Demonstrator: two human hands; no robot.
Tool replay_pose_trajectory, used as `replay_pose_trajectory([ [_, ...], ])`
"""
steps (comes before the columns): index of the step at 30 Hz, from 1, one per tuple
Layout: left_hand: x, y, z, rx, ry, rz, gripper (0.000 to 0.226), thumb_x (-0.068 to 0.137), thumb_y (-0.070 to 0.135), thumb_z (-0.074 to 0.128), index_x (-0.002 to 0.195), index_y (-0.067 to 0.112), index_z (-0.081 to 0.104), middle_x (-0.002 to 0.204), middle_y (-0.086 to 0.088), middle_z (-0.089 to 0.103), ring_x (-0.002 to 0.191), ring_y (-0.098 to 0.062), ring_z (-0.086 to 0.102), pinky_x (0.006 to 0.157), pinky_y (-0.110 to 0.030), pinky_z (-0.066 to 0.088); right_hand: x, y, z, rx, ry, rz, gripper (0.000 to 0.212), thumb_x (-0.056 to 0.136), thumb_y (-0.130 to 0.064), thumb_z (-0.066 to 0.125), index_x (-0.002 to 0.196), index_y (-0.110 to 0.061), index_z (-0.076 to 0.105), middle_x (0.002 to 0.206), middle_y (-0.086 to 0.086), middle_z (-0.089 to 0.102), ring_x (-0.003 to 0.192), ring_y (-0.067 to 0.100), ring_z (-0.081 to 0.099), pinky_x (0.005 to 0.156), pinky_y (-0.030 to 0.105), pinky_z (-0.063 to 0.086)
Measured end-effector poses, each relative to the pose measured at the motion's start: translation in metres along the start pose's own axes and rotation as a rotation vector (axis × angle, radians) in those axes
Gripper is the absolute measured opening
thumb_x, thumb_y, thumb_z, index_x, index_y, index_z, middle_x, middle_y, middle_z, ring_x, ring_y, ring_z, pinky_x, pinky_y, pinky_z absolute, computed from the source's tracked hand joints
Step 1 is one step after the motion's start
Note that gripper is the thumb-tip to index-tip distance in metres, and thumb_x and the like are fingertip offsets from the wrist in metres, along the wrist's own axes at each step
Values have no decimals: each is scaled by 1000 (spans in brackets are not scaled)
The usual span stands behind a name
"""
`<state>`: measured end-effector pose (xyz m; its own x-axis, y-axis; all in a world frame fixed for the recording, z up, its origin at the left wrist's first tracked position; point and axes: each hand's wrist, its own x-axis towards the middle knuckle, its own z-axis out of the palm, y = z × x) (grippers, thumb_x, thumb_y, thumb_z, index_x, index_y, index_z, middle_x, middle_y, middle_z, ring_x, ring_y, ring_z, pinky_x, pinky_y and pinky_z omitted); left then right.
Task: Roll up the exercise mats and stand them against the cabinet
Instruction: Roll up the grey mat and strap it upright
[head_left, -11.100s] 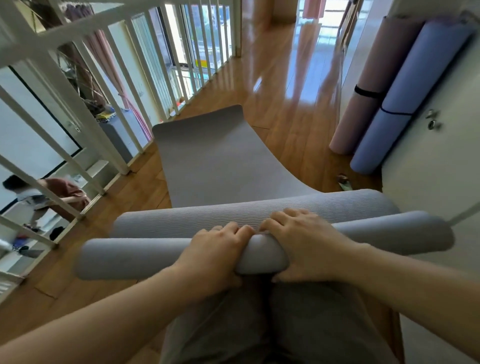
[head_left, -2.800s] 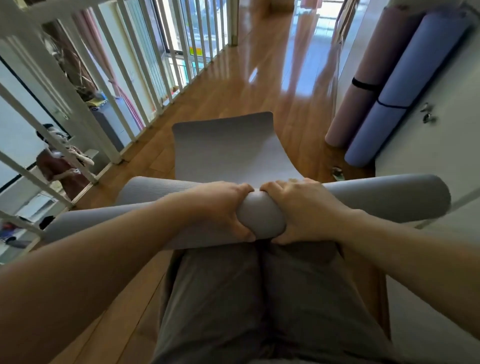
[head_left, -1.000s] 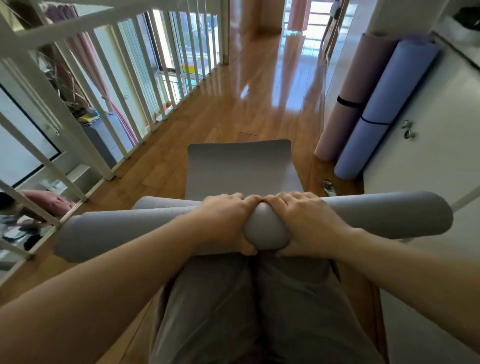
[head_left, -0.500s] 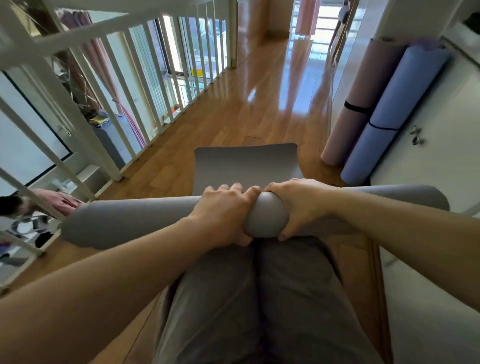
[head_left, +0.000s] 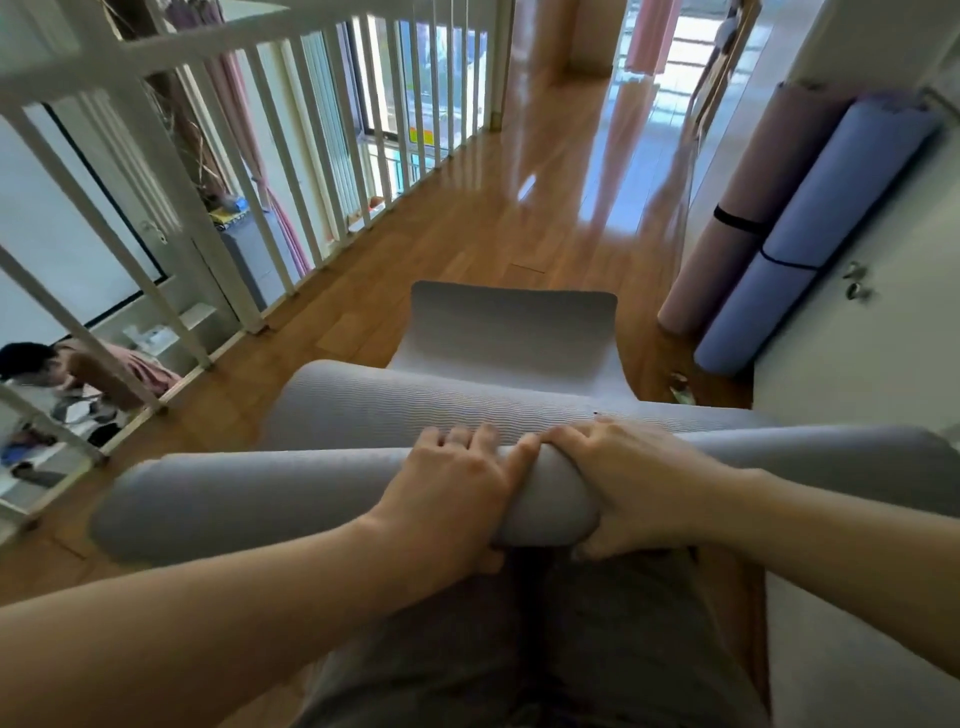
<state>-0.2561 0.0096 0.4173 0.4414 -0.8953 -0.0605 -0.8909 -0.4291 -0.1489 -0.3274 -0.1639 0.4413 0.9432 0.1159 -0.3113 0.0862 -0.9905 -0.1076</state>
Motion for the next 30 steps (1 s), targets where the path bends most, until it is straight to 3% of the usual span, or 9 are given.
replay_pose_trajectory([
  [5,20,-26,-8,-216,-99,25,102,65,60,73,145,28,19,129,-2,49,114,-22,50,96,-34,42,-17,-6,8,-123,118,42,107,72,-66,65,151,-26,6,152,-4,26,135,18,31,115,37,23],
  [9,46,-50,-19,-468,-326,51,95,62,59,78,140,35,30,131,10,50,116,-14,49,96,-29,41,5,1,0,-67,101,72,99,67,-63,72,145,-30,21,137,-6,44,119,15,46,103,36,37],
  [11,53,-57,-20,-529,-364,15,90,63,61,77,138,37,34,128,11,52,112,-12,51,95,-31,43,19,9,-11,-13,41,80,95,62,-62,76,140,-32,29,128,-8,51,111,13,50,96,35,42],
  [16,40,-28,-3,-63,-9,-28,100,69,67,66,146,23,19,130,-3,49,117,-23,50,102,-39,36,46,29,-27,67,-127,54,93,55,-60,83,132,-33,39,123,-10,56,108,12,53,92,29,44],
  [19,46,-39,-2,-185,-17,-30,96,67,65,69,143,27,23,125,0,52,111,-20,52,95,-35,41,45,28,-22,44,-67,72,97,58,-63,79,138,-32,34,129,-9,52,113,13,50,98,33,41],
  [23,63,-59,-12,-370,-200,-11,95,63,65,73,141,34,28,126,7,53,110,-15,53,90,-32,46,33,16,14,-106,356,33,98,59,-67,73,139,-20,39,125,2,57,108,24,58,95,43,46],
  [26,71,-63,-18,-364,-242,-24,92,66,67,71,141,33,30,127,8,53,115,-15,51,97,-36,42,40,23,8,-74,319,49,92,63,-66,70,138,-24,38,125,-1,56,107,20,56,95,40,45],
  [30,53,-36,-2,-8,-5,-85,98,74,64,62,148,24,13,140,-1,40,125,-23,44,111,-50,25,49,32,-6,-46,242,48,91,61,-66,71,136,-28,37,122,-6,55,106,16,54,93,38,44],
])
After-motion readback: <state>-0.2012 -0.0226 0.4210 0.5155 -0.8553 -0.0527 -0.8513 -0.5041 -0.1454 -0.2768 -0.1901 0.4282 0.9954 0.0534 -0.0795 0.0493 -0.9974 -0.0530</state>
